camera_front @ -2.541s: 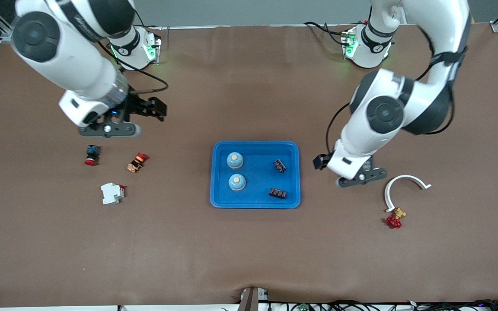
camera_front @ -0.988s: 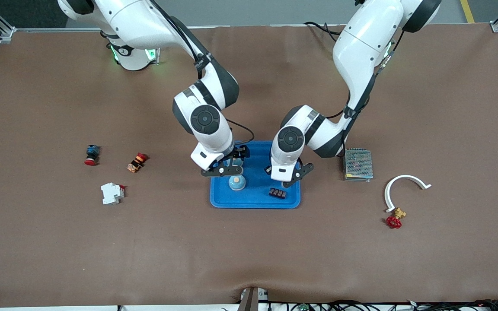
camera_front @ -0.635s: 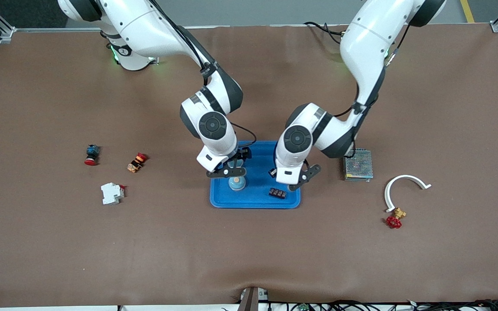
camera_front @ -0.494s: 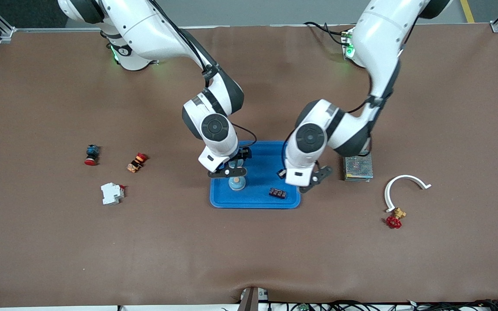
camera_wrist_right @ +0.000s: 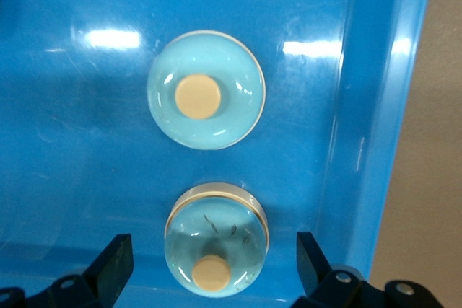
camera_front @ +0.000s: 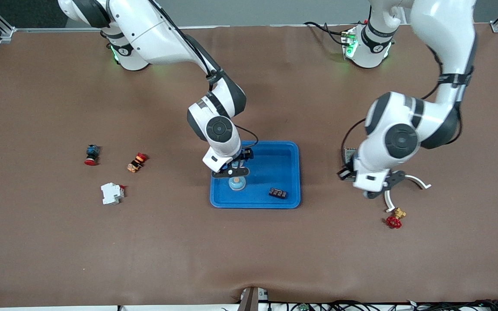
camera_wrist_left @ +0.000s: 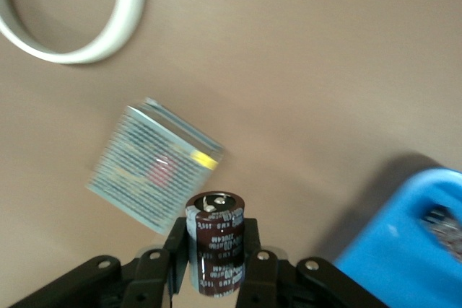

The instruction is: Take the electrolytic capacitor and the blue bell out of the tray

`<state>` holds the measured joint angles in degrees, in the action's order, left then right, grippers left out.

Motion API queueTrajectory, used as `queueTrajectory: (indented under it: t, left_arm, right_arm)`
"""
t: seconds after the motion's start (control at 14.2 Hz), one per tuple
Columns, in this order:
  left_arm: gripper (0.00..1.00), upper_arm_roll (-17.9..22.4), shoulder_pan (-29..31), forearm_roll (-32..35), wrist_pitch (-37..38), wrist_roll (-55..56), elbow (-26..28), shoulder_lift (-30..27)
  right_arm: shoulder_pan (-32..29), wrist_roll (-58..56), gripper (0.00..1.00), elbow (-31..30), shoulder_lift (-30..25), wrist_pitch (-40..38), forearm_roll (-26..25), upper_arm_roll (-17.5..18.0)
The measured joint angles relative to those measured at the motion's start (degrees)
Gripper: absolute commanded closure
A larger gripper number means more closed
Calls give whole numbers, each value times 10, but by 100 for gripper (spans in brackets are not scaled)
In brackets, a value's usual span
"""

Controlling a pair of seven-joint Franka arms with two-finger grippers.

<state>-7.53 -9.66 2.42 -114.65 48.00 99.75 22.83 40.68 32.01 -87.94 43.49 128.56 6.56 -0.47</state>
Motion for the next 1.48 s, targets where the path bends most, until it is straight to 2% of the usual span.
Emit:
queueTrajectory:
  t: [0.14, 0.35, 0.64, 0.78, 0.99, 1.06, 1.13, 1.2, 1.27, 1.34, 1.48]
  left_arm:
    - [100, 1, 43, 4, 0, -46, 33, -14]
    - [100, 1, 94, 49, -9, -66, 73, -17]
    - [100, 0, 119, 60, -67, -68, 139, -17]
    - [100, 0, 130, 74, -126, -76, 181, -16]
    - [100, 0, 157, 77, -216, -108, 236, -5]
    - [96, 0, 163, 78, -229, -112, 243, 1]
    - [79, 0, 165, 78, -235, -114, 246, 6]
    - [52, 0, 165, 78, -238, -115, 247, 10]
    - [17, -1, 165, 78, -243, -115, 247, 13]
    - [0, -2, 165, 78, -248, -115, 247, 16]
    - [0, -2, 165, 78, -250, -115, 245, 17]
  right_arm:
    - [3, 0, 0, -2, 6, 6, 0, 0]
    - [7, 0, 0, -5, 15, 21, 0, 0]
    - [8, 0, 0, -5, 18, 23, 0, 0]
    - [8, 0, 21, -6, 18, 24, 0, -1]
    - [8, 0, 61, -5, 18, 25, 0, -1]
    - [8, 0, 69, -5, 18, 25, 0, -1]
    - [8, 0, 69, -5, 18, 25, 0, -1]
    - [8, 0, 69, -5, 18, 25, 0, -1]
    - [8, 0, 69, -5, 18, 25, 0, -1]
    - [8, 0, 69, -5, 18, 25, 0, -1]
    - [8, 0, 69, -3, 18, 25, 0, -2]
